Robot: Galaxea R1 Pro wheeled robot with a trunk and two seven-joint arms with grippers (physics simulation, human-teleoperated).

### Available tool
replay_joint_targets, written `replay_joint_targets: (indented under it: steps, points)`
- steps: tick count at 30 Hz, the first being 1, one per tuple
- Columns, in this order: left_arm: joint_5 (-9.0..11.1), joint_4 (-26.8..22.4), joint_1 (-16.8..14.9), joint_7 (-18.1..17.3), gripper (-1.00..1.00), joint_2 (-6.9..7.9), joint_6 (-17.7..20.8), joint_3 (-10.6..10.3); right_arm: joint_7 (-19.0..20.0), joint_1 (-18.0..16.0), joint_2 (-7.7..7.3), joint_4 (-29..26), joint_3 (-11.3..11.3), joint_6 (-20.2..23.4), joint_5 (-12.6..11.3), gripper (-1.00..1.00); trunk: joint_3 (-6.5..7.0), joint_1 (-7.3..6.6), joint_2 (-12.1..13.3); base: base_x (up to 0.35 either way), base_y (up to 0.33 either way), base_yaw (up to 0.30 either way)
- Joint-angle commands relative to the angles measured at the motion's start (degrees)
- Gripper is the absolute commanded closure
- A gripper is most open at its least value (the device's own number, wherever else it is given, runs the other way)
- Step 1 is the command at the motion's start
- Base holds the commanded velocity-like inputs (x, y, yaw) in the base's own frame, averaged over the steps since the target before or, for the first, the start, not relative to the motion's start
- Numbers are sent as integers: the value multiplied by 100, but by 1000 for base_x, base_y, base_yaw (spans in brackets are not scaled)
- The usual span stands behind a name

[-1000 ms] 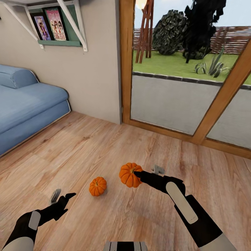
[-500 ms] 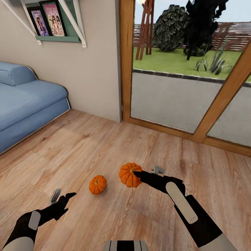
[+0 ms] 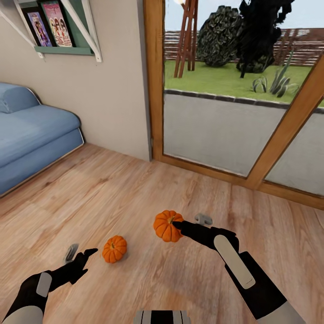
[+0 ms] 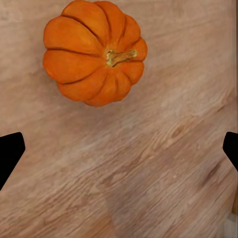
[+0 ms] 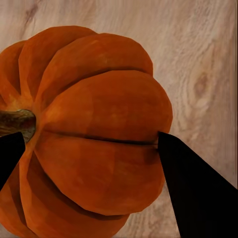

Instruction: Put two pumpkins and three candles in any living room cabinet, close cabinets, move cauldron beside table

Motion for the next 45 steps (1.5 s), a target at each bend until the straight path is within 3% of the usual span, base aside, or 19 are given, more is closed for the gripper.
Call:
replay_joint_targets:
  steps: [1, 8, 28, 33, 36, 41, 45]
  points:
    - [0, 0, 0, 0, -100, 3, 0, 0, 17, 1, 0, 3, -1, -8, -20, 100, 0, 0, 0, 217, -214, 0]
    - [0, 3, 0, 0, -100, 8, -6, -3, 18, 1, 0, 12, 2, -8, -21, 100, 0, 0, 0, 232, -162, 0]
    - [0, 0, 0, 9, -100, 5, -40, -4, 16, 1, 0, 27, 8, -8, -20, 100, 0, 0, 0, 205, 17, 0]
    - [0, 2, 0, 9, -100, 3, -50, 202, 18, 1, 0, 30, 8, -8, -20, 100, 0, 0, 0, 39, 10, 0]
    - [0, 3, 0, 9, -100, 3, -52, 287, 18, 0, 0, 45, 8, -8, -20, 100, -66, 8, -4, 8, 2, 0]
    - [-1, 3, 0, 16, -100, 3, -46, 323, 18, 0, 0, 56, 8, -15, -14, 100, -177, 21, -11, 2, 0, 0]
    - [-7, 3, 0, 17, -100, 6, -37, 330, 18, 0, 0, 61, 9, -17, -11, 100, -177, 21, -11, 0, 0, 0]
